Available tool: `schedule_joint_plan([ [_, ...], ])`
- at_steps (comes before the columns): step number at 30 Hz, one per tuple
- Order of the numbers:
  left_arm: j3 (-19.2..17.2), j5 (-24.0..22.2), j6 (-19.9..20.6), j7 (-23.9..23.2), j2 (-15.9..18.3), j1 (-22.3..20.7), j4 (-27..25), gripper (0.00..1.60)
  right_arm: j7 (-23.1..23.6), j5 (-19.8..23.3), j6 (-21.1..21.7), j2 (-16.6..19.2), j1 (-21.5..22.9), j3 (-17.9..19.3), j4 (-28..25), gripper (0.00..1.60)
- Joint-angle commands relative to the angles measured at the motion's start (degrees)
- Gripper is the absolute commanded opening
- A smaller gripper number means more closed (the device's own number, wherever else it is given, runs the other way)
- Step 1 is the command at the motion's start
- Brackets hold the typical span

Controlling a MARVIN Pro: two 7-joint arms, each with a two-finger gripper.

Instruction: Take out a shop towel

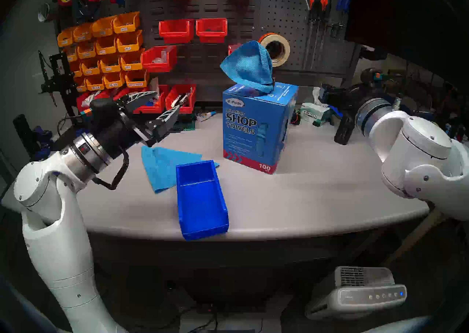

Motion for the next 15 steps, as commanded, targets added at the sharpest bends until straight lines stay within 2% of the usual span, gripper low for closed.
schedule_joint_plan([
  [1,-0.2,-0.9,0.0,-0.2,0.0,-1.0,-0.9,1.6,-0.2,-2.5,0.0,0.3,0.8,0.9,0.0,1.6],
  [15,-0.5,-0.7,0.1,-0.9,-0.1,-1.2,-0.7,1.6,-0.2,-3.8,-0.4,0.4,0.8,0.2,0.0,1.6],
])
